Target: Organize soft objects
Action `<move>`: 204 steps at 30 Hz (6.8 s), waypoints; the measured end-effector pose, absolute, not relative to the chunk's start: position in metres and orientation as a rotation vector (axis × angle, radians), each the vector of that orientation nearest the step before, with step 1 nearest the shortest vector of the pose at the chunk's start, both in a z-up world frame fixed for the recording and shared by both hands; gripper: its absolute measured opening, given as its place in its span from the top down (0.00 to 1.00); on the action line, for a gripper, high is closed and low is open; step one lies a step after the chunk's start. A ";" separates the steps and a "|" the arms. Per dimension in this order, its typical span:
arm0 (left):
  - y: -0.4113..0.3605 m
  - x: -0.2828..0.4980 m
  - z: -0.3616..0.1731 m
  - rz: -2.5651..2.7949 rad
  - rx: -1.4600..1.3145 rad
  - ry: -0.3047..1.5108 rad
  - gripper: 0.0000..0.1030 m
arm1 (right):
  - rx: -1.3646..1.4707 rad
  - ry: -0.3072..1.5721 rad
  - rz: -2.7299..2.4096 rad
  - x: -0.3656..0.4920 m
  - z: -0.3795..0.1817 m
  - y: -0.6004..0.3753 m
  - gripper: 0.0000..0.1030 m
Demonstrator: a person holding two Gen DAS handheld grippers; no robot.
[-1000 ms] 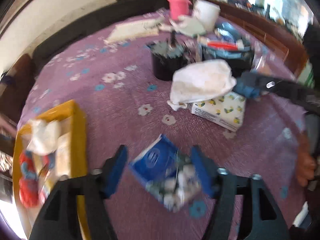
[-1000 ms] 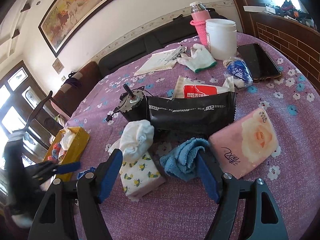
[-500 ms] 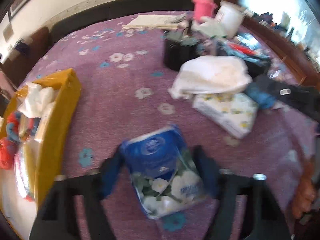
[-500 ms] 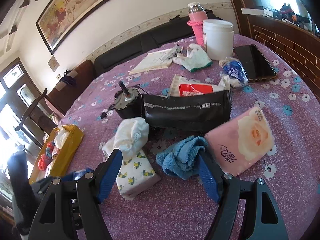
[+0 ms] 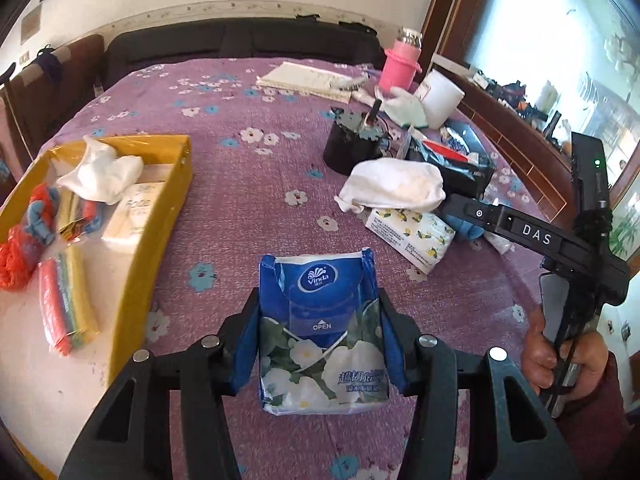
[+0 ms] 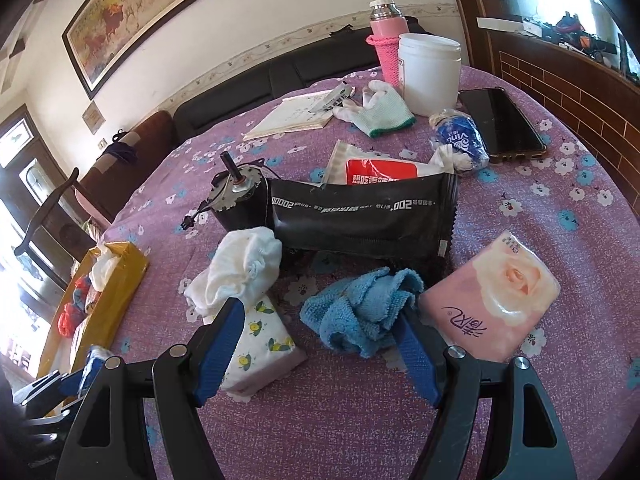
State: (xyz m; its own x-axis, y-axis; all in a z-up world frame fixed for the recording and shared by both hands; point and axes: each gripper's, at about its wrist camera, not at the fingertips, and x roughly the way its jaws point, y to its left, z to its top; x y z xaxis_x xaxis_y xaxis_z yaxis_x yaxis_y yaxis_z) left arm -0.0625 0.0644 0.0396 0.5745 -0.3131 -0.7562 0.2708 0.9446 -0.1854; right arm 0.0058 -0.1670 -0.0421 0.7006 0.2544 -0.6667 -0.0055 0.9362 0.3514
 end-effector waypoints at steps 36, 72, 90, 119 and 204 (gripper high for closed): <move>0.137 -0.087 0.034 -0.330 -0.242 0.875 0.50 | 0.080 0.846 0.202 0.040 0.006 -0.085 0.83; 0.328 -0.075 0.049 0.092 -0.330 0.836 0.46 | 0.053 0.782 0.513 -0.013 0.058 0.042 0.83; 0.324 -0.119 0.057 0.067 -0.412 0.782 0.30 | -0.079 0.855 0.472 -0.007 0.008 0.044 0.37; 0.338 -0.140 0.056 0.084 -0.473 0.748 0.23 | -0.136 0.863 0.390 0.017 0.007 0.087 0.27; 0.033 -0.031 0.011 -0.363 0.146 0.947 0.58 | 0.336 1.044 0.535 0.041 -0.057 -0.129 0.22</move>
State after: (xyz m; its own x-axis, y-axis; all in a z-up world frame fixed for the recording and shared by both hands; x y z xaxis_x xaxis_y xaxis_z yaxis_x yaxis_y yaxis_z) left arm -0.0310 0.0329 0.0106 0.5292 -0.2393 -0.8140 0.3658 0.9300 -0.0355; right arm 0.0413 -0.1290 -0.0574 0.3932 0.5668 -0.7240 -0.2575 0.8238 0.5050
